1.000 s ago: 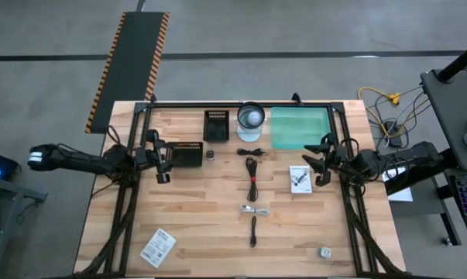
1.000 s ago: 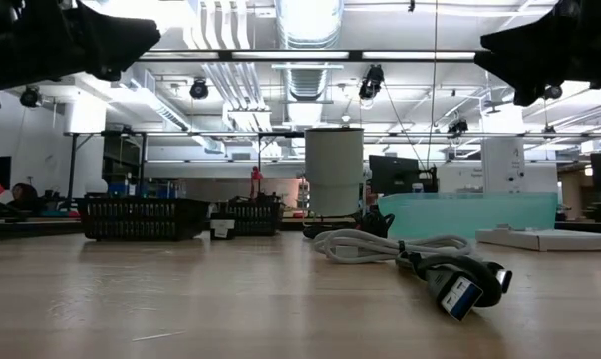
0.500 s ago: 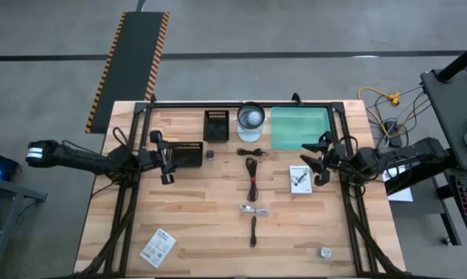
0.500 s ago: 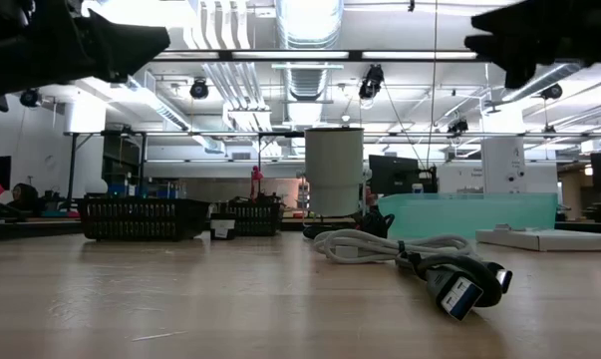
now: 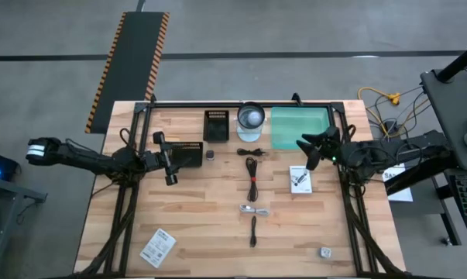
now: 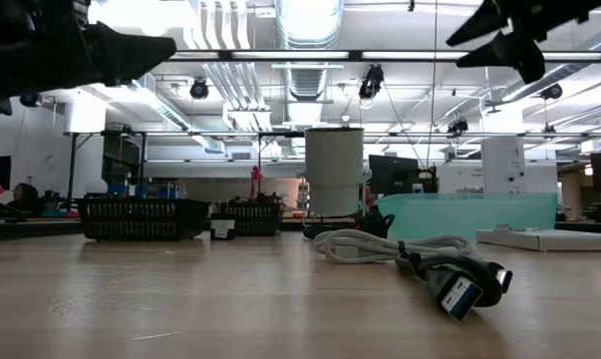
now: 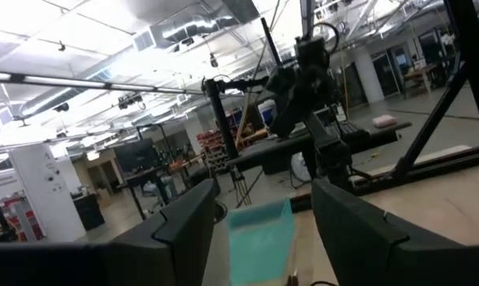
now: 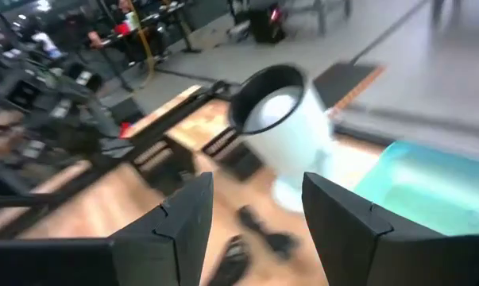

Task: Pick and place items into bin
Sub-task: Put the right white box into the top black bin

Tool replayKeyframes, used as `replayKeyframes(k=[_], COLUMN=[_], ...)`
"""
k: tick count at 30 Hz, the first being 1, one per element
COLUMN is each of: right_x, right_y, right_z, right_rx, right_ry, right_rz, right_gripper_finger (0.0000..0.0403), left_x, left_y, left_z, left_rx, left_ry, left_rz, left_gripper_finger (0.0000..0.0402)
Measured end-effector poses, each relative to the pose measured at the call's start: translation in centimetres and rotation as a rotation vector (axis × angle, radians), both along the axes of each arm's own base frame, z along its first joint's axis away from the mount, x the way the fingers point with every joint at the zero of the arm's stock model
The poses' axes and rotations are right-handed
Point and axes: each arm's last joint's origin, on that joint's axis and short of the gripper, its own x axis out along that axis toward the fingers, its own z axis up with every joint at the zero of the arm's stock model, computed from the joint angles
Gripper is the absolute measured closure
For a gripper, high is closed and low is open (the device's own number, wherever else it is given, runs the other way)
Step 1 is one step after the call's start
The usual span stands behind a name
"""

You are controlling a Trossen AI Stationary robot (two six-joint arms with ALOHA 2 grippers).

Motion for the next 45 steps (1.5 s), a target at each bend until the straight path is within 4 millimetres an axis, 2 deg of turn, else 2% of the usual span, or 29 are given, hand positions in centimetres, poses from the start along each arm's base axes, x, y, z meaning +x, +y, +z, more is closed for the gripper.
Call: replayKeyframes(k=[4,10,18,23,30,45], right_x=[0.9,2.3,4.0,4.5,5.7,9.1], right_y=[0.4,0.9,1.5,1.6,2.3,3.2], right_z=[1.4,1.9,1.5,0.8,-1.7,-7.5], right_rx=[0.118,0.264,0.389,0.445,0.571,0.619], right_ry=[-0.002,0.131,0.361,0.488,0.638,0.86], right_rz=[0.042,0.019,-0.041,-0.151,-0.179,-0.295], right_gripper_finger=[0.0223,0.0228,0.0237,0.0233,0.022,0.0225], left_x=[0.2,0.6,0.6,0.6,0.8,1.1], left_y=[0.0,0.0,0.0,0.0,0.0,0.0], left_z=[-0.1,-0.5,-0.5,-0.5,-0.8,-0.9], left_rx=[0.005,0.007,0.006,0.005,0.007,0.033], left_ry=[0.002,0.026,0.025,0.031,0.051,0.048], left_rz=[0.002,0.001,0.001,0.001,0.0,0.008], left_gripper_finger=[0.0207,0.0207,0.0207,0.0207,0.0207,0.0207])
